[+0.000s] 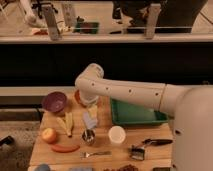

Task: Place towel in purple bowl

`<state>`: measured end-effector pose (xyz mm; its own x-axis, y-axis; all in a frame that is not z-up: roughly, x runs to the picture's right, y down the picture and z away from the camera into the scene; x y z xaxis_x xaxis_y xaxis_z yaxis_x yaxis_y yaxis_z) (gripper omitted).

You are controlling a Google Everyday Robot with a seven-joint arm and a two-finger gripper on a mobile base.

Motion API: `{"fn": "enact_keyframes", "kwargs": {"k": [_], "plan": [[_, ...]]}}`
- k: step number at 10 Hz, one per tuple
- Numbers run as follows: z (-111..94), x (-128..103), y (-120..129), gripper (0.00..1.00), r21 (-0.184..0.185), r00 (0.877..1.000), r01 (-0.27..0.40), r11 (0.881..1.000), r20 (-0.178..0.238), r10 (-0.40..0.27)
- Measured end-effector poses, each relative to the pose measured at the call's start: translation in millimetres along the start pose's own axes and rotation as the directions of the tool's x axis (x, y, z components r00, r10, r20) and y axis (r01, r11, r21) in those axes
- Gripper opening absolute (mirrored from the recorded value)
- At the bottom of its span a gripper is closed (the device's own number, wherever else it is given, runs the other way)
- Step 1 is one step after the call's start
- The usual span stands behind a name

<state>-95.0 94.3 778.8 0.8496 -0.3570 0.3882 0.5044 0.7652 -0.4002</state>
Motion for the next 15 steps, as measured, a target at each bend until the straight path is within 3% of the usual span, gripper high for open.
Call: {"fn": "enact_keyframes", "kwargs": {"k": [2, 5, 11, 15], "plan": [[17.4, 6.1, 6.7, 0.80, -0.046, 1.000, 0.019, 0.999, 0.019, -0.018], [34.2, 6.9, 16.6, 0.80, -0.078, 0.998, 0.055, 0.995, 0.044, -0.052], [60.4, -1.2, 24.5, 0.80, -0.092, 0.987, 0.148, 0.985, 0.070, -0.141], [71.1, 12.7, 24.0, 0.80, -0.110, 0.989, 0.129, 0.985, 0.081, -0.121]]}}
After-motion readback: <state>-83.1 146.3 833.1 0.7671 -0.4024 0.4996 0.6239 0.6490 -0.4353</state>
